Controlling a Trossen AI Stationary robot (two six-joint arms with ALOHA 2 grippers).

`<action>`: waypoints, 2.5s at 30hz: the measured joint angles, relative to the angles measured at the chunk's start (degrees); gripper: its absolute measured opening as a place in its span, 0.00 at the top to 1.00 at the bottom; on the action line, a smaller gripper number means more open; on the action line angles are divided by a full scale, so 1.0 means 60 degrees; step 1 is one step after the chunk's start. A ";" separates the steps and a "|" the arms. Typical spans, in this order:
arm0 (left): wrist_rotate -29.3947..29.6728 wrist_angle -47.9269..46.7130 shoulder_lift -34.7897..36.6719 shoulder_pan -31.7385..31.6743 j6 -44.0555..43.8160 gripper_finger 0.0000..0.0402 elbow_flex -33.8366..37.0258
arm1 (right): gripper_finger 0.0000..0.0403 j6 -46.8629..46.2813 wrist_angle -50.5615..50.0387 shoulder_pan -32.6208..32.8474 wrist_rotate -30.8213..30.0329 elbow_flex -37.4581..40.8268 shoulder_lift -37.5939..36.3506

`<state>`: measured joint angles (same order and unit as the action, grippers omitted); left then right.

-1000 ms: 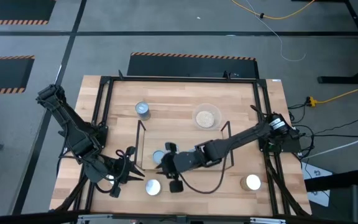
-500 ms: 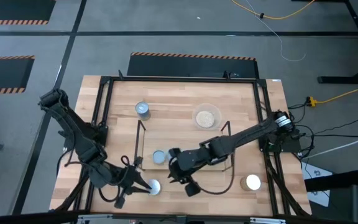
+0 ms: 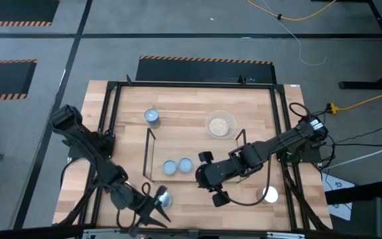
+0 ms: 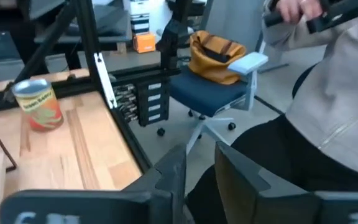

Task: Pick and place cans onto a shelf
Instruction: Put the canned carrots on the shelf

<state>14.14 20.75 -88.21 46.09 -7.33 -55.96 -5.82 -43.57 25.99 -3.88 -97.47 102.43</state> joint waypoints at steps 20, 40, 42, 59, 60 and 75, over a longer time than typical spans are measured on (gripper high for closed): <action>0.0313 -0.4023 -0.0396 -0.0352 -0.0083 0.66 -0.1405 | 0.77 -0.0026 -0.0303 0.0023 -0.0011 0.0000 -0.0004; 0.0559 -0.7492 -0.1388 0.0181 -0.1010 0.66 -0.1916 | 0.77 -0.0269 -0.0292 0.0022 -0.0011 0.0000 -0.0005; 0.0636 -0.7496 -0.1541 0.0181 -0.1010 0.66 -0.1916 | 0.77 -0.0266 -0.0292 0.0020 -0.0011 0.0000 -0.0004; 0.1476 -0.7913 -0.1748 0.0181 -0.1018 0.75 -0.1920 | 0.77 -0.0270 -0.0291 0.0021 -0.0009 0.0000 -0.0004; 0.1527 -0.7924 -0.1748 0.0181 -0.1020 0.77 -0.1920 | 0.77 -0.0270 -0.0292 0.0021 -0.0008 0.0000 -0.0004; 0.1564 -0.7937 -0.1744 0.0177 -0.1029 0.99 -0.1923 | 0.77 -0.0488 -0.0300 0.0133 -0.0008 0.0000 -0.0022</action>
<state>23.53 -26.88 -98.67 47.16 -13.50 -67.51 -8.75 -45.36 26.79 -3.92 -97.47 102.30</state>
